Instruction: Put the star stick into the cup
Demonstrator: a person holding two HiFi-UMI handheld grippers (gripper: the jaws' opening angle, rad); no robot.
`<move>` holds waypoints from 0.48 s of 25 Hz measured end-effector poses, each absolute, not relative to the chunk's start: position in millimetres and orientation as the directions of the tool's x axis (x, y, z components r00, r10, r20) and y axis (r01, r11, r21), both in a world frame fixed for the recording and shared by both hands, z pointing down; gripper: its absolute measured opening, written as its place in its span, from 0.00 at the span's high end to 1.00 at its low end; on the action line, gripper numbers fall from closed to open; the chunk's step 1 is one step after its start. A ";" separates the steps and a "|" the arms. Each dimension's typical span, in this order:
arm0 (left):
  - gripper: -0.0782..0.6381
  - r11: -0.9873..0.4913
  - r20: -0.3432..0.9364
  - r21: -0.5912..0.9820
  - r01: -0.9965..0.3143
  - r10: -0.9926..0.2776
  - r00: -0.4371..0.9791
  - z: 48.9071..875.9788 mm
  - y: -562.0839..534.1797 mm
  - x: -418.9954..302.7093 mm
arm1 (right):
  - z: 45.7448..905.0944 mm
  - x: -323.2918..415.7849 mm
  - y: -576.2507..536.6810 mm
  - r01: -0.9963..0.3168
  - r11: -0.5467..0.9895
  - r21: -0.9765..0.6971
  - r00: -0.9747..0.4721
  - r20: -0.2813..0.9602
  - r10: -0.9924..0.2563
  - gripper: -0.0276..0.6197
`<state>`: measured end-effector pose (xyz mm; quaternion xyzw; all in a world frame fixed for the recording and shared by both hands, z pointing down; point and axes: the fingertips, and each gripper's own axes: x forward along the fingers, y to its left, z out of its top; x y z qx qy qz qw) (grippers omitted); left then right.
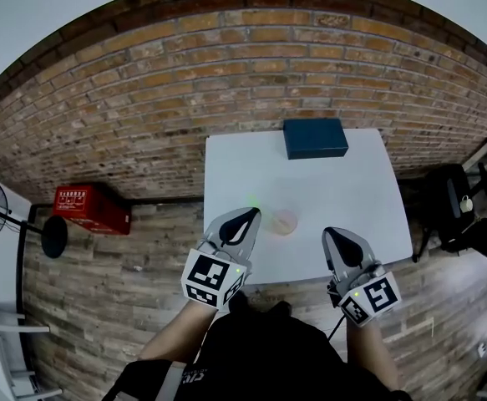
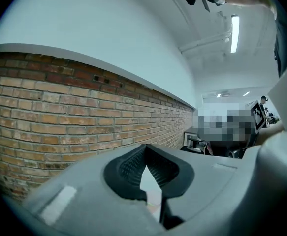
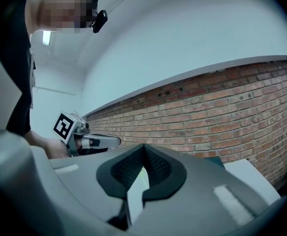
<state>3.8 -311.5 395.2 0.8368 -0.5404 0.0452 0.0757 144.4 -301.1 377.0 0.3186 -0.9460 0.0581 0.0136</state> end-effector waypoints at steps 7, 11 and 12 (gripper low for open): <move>0.88 -0.385 0.168 0.096 -0.918 -0.903 0.396 401.3 -314.3 1.8 | 382.4 158.1 -301.0 -0.629 0.767 -0.127 -0.777 0.104 -0.621 0.96; 0.88 -0.373 0.173 0.092 -0.923 -0.907 0.384 399.5 -314.6 -3.9 | 377.7 160.7 -308.5 -0.645 0.753 -0.129 -0.764 0.094 -0.638 0.96; 0.88 -0.370 0.175 0.091 -0.924 -0.908 0.381 399.7 -314.4 -4.8 | 376.4 160.6 -309.2 -0.645 0.753 -0.128 -0.764 0.090 -0.639 0.96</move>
